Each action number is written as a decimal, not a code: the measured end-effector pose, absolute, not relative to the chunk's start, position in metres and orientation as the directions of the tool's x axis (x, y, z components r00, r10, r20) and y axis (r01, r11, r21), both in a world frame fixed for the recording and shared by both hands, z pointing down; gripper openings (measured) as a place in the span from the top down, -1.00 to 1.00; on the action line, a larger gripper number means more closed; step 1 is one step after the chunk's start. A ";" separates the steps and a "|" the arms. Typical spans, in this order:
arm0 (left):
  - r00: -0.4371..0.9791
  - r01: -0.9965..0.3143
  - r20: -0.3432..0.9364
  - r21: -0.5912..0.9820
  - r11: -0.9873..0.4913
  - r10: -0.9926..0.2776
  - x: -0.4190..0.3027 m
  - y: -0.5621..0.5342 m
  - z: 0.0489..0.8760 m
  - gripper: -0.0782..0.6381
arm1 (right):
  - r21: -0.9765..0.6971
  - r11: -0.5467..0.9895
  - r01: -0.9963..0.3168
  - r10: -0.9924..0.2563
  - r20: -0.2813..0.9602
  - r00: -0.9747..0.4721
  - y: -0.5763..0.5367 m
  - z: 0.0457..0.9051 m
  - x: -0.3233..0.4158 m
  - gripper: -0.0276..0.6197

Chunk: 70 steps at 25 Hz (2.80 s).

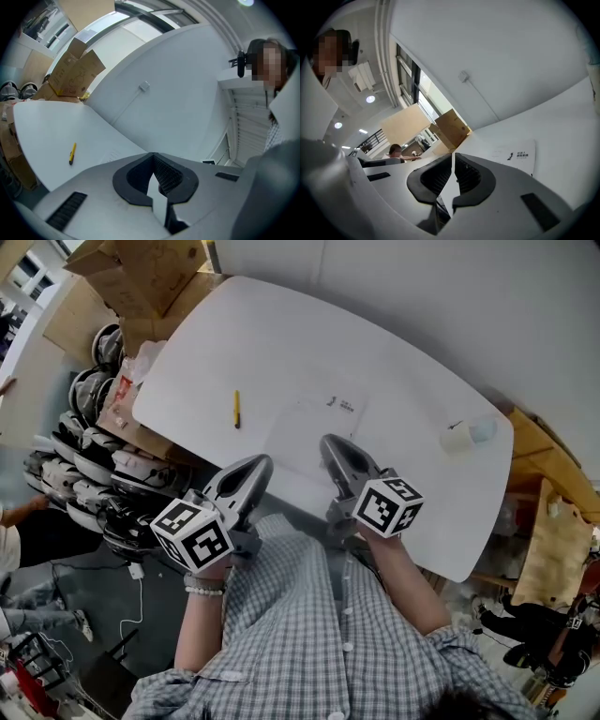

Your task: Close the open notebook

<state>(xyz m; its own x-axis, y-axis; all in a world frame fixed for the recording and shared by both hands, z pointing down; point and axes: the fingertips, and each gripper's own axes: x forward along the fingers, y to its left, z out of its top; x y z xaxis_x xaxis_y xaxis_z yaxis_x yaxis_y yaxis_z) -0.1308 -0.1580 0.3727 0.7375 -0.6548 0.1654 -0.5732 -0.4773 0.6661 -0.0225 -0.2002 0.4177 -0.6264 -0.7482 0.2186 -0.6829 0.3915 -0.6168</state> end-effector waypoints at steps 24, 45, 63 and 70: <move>0.720 -0.665 0.115 0.399 -0.632 -0.685 -0.096 -0.165 0.298 0.76 | -0.361 0.461 -0.811 -0.864 0.027 -0.503 -0.181 0.296 0.083 0.84; 0.734 -0.647 0.098 0.402 -0.648 -0.672 -0.086 -0.174 0.295 0.76 | -0.371 0.465 -0.804 -0.859 0.031 -0.511 -0.191 0.295 0.076 0.85; 0.733 -0.646 0.092 0.403 -0.648 -0.673 -0.085 -0.173 0.295 0.76 | -0.339 0.466 -0.817 -0.851 0.082 -0.519 -0.191 0.312 0.073 0.85; 0.733 -0.646 0.095 0.406 -0.646 -0.674 -0.085 -0.172 0.297 0.76 | -0.347 0.482 -0.804 -0.839 0.083 -0.538 -0.188 0.318 0.069 0.85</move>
